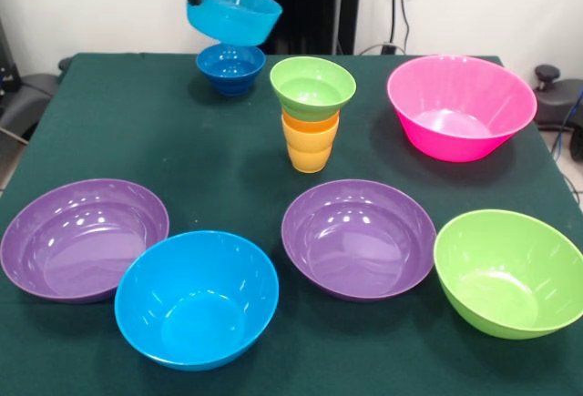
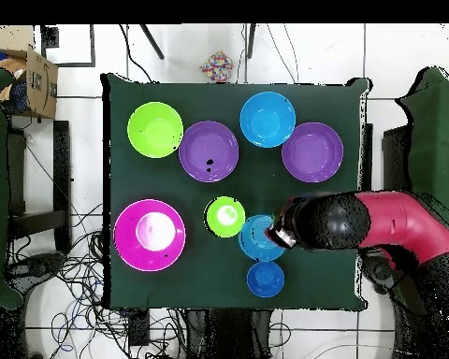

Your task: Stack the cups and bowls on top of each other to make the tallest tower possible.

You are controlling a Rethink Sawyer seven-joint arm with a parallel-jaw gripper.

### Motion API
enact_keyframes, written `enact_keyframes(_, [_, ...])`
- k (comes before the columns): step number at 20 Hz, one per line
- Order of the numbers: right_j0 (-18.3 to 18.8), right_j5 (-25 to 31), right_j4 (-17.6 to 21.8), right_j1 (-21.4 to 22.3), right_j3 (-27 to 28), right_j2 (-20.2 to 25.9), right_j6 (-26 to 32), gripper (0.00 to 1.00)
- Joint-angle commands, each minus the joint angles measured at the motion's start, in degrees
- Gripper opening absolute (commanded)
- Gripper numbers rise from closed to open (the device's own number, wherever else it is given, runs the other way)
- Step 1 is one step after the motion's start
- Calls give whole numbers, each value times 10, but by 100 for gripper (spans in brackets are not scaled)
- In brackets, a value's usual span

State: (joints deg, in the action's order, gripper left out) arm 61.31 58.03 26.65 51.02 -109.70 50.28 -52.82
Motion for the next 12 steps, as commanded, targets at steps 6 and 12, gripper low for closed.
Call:
enact_keyframes(6, [-47,72,-20,17,29,-25,-25,0])
enact_keyframes(12, [-64,93,-30,10,47,-30,-32,0])
